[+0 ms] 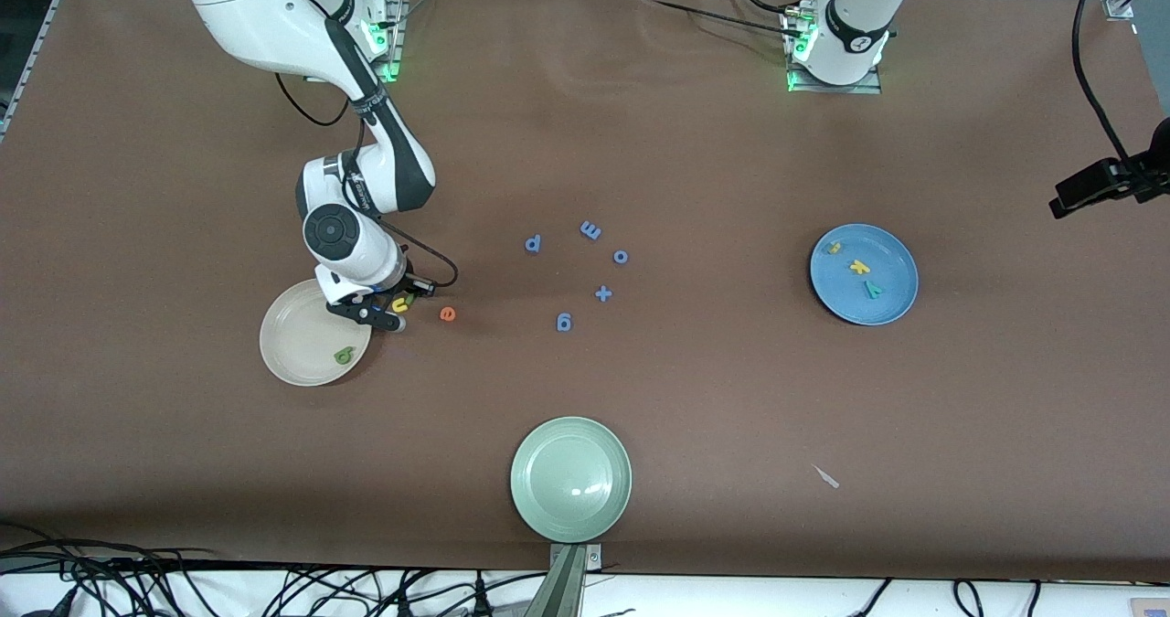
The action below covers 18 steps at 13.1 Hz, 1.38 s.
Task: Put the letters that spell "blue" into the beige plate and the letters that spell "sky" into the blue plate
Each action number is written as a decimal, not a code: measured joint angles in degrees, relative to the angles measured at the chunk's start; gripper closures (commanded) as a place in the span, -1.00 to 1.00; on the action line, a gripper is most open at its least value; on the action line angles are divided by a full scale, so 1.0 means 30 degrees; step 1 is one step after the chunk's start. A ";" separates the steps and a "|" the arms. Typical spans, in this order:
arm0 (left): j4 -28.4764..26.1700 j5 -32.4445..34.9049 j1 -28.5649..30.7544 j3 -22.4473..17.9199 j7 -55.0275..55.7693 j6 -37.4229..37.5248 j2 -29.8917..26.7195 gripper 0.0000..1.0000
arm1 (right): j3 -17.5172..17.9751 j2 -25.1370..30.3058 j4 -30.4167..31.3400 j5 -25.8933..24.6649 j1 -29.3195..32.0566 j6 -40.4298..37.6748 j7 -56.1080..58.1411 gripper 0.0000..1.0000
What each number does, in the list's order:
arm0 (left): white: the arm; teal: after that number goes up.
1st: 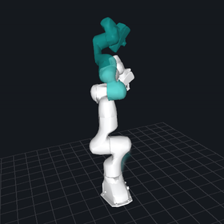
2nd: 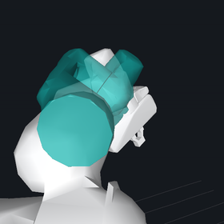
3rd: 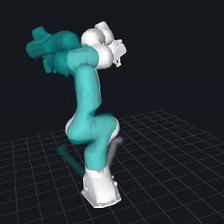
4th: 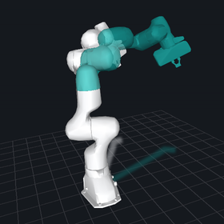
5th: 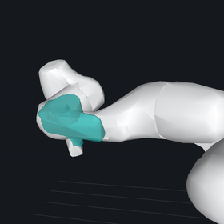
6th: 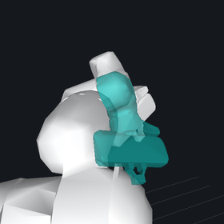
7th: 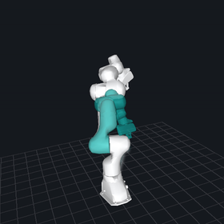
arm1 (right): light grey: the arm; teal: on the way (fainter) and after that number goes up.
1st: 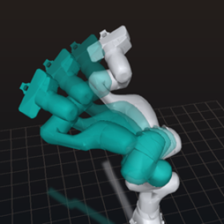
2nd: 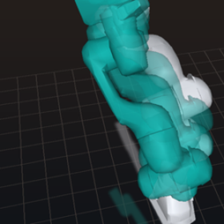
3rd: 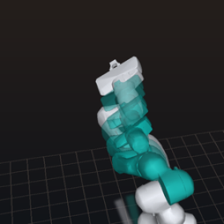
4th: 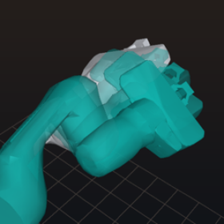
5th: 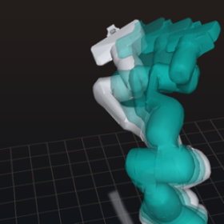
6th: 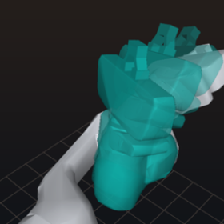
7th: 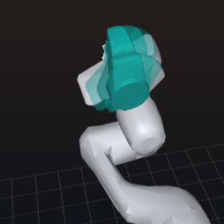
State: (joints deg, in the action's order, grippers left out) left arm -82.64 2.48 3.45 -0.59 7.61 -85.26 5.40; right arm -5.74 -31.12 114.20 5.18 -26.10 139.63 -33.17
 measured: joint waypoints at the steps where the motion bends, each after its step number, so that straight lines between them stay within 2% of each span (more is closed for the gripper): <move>1: 0.0000 -0.0537 0.0000 -0.0187 -0.0001 0.0090 -0.0120 -1.00 | -0.0016 0.0003 -0.0002 0.0000 0.0001 0.0000 -0.0007 0.91; 4: -0.0032 -0.2390 0.0004 -0.0713 -0.0129 0.0285 -0.0197 -1.00 | -0.0068 0.0148 -0.0211 0.0000 0.0001 -0.0301 0.0001 0.95; 6: -0.0087 -0.2454 -0.0102 -0.0173 -0.0153 0.0301 -0.0196 -1.00 | -0.0199 0.0377 -0.0940 -0.0023 -0.0002 -0.1650 0.0053 0.94; 8: -0.0086 -0.2260 -0.0285 0.0381 -0.0225 0.0636 -0.0206 -1.00 | -0.0778 0.0625 -0.2237 -0.0056 -0.0006 -0.3626 0.0824 0.93; 10: -0.0085 -0.1881 -0.0322 0.0817 -0.0509 0.1597 -0.0233 -1.00 | -0.1907 0.0756 -0.3057 -0.0057 0.0064 -0.4688 0.2878 0.82; 12: -0.0085 -0.1774 -0.0290 0.0859 -0.0634 0.1937 -0.0261 -1.00 | -0.2929 0.0635 -0.3065 -0.0057 0.0424 -0.4807 0.5075 0.35; 13: -0.0085 -0.1754 -0.0239 0.0822 -0.0725 0.2044 -0.0289 -1.00 | -0.3132 0.0490 -0.3013 -0.0056 0.0784 -0.4799 0.5816 -0.20; 14: -0.0085 -0.1747 -0.0204 0.0769 -0.0780 0.2091 -0.0342 -1.00 | -0.3163 0.0337 -0.2926 -0.0056 0.1119 -0.4743 0.6220 -0.49; 15: -0.0084 -0.1713 -0.0185 0.0732 -0.0799 0.2136 -0.0397 -1.00 | -0.3161 0.0213 -0.2818 -0.0054 0.1261 -0.4629 0.6340 -0.60; 18: -0.0079 -0.0621 -0.0243 0.0829 -0.0829 0.2176 -0.0605 -1.00 | -0.2868 0.0199 -0.2737 0.0025 0.1040 -0.4582 0.5781 -0.60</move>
State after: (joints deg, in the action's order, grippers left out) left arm -82.88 0.61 2.72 1.90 5.12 -78.73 3.58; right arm -14.35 -30.52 105.99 5.26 -22.98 125.88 -15.82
